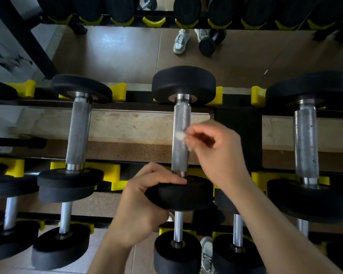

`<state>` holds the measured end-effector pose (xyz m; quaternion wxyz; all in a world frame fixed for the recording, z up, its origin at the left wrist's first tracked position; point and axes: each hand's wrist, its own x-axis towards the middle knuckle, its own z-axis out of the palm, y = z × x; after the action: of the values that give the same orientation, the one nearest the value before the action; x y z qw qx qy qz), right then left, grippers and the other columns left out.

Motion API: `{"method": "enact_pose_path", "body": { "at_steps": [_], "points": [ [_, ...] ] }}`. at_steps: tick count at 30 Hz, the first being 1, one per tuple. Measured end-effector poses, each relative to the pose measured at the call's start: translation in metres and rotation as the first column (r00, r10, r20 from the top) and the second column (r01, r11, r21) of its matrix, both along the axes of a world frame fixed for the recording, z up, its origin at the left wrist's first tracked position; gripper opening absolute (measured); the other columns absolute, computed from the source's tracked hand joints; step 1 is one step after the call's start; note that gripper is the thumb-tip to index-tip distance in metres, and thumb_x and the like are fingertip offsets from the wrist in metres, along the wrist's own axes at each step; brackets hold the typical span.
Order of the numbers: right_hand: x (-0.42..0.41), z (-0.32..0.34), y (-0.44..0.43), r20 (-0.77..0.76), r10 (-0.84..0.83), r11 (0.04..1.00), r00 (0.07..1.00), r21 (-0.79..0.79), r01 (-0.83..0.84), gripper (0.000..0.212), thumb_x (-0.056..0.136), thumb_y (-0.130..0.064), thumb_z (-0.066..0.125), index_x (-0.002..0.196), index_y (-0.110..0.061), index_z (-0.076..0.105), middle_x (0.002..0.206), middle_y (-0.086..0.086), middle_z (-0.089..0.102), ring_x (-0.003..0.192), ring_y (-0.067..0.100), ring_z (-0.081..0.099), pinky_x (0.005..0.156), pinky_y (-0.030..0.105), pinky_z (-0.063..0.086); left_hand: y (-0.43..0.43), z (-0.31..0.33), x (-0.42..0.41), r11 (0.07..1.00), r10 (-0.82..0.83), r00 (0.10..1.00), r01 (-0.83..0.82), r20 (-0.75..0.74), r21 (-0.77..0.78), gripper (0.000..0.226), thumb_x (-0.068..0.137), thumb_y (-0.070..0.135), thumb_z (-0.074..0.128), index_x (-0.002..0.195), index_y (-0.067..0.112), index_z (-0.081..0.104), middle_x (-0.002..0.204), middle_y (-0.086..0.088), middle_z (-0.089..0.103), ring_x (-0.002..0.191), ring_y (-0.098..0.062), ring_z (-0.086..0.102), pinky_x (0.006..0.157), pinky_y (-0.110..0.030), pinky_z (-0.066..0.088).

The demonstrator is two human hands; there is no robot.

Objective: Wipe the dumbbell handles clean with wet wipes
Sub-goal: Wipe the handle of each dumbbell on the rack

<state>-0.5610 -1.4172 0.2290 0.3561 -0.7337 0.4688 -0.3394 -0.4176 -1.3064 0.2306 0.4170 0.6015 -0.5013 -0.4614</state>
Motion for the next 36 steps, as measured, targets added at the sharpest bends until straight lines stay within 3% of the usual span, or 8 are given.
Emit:
{"method": "enact_pose_path", "body": {
  "at_steps": [4,8,15,18,21,27,30,36],
  "points": [
    [-0.003,0.001,0.005,-0.016,0.010,0.999,1.000,-0.037,-0.010,0.008,0.083,-0.018,0.068,0.089,-0.014,0.072,0.084,-0.007,0.066,0.077,0.003,0.061,0.071,0.016,0.050,0.000,0.019,0.005,0.965,-0.233,0.972,0.235,-0.027,0.118,0.041,0.065,0.019,0.063,0.102,0.037,0.067,0.111,0.011,0.054,0.112,-0.017,0.052,0.086,-0.013,0.038],
    [0.004,0.003,-0.017,-0.016,-0.107,0.987,0.994,-0.121,0.105,0.008,0.085,-0.014,0.067,0.092,-0.014,0.071,0.087,-0.005,0.065,0.077,0.003,0.059,0.071,0.013,0.047,-0.008,0.022,-0.017,0.982,-0.071,0.975,0.032,0.208,0.187,0.028,0.070,0.063,0.061,0.088,0.042,0.063,0.101,0.022,0.051,0.104,-0.002,0.051,0.080,-0.013,0.040],
    [-0.022,0.017,0.010,0.142,0.047,0.946,0.989,0.311,-0.090,0.023,0.087,0.003,0.061,0.082,-0.018,0.066,0.080,-0.004,0.064,0.074,0.007,0.064,0.066,0.020,0.053,-0.006,0.018,-0.028,0.980,0.131,0.955,-0.166,0.266,0.112,0.034,0.062,0.065,0.062,0.082,0.038,0.059,0.093,0.018,0.056,0.091,-0.004,0.056,0.073,-0.016,0.041],
    [-0.015,0.021,-0.002,0.575,-0.320,0.690,0.753,0.686,-0.230,0.029,0.091,0.011,0.044,0.078,-0.008,0.063,0.076,0.007,0.064,0.065,0.018,0.060,0.058,0.021,0.050,-0.006,0.020,-0.028,0.979,0.131,0.963,-0.163,0.234,0.124,0.036,0.064,0.067,0.071,0.084,0.038,0.061,0.094,0.017,0.058,0.092,-0.004,0.057,0.075,-0.018,0.044],
    [-0.013,0.015,-0.002,0.621,-0.520,0.528,0.586,0.773,-0.352,0.025,0.084,0.008,0.038,0.073,-0.003,0.057,0.069,0.011,0.062,0.062,0.021,0.060,0.056,0.023,0.052,-0.008,0.022,-0.027,0.978,0.105,0.978,-0.134,0.179,0.162,0.030,0.067,0.062,0.066,0.087,0.040,0.063,0.096,0.017,0.058,0.093,-0.003,0.057,0.074,-0.014,0.046],
    [-0.017,0.005,0.009,0.163,-0.140,0.902,0.977,0.427,0.059,0.011,0.077,-0.027,0.077,0.079,-0.019,0.070,0.075,-0.004,0.068,0.074,0.009,0.066,0.070,0.023,0.056,-0.006,0.019,-0.029,0.982,0.094,0.963,-0.131,0.253,0.133,0.030,0.070,0.064,0.065,0.085,0.037,0.065,0.097,0.017,0.057,0.094,-0.004,0.058,0.074,-0.014,0.046],
    [-0.022,0.001,0.017,0.048,-0.054,0.972,0.997,0.231,0.041,0.011,0.079,-0.022,0.077,0.087,-0.024,0.070,0.080,-0.013,0.067,0.079,0.005,0.065,0.071,0.023,0.055,-0.004,0.019,-0.031,0.987,0.076,0.947,-0.116,0.311,0.114,0.031,0.072,0.064,0.055,0.088,0.040,0.065,0.098,0.019,0.056,0.097,-0.004,0.056,0.075,-0.017,0.046],
    [-0.028,0.002,0.025,0.101,-0.013,0.942,0.995,0.334,-0.021,0.006,0.077,-0.019,0.077,0.083,-0.020,0.074,0.076,-0.009,0.070,0.075,0.005,0.067,0.070,0.025,0.056,-0.009,0.023,-0.040,0.991,0.083,0.921,-0.117,0.380,0.066,0.026,0.074,0.056,0.047,0.088,0.045,0.066,0.099,0.024,0.051,0.102,-0.003,0.053,0.080,-0.017,0.044]
  ]
}}
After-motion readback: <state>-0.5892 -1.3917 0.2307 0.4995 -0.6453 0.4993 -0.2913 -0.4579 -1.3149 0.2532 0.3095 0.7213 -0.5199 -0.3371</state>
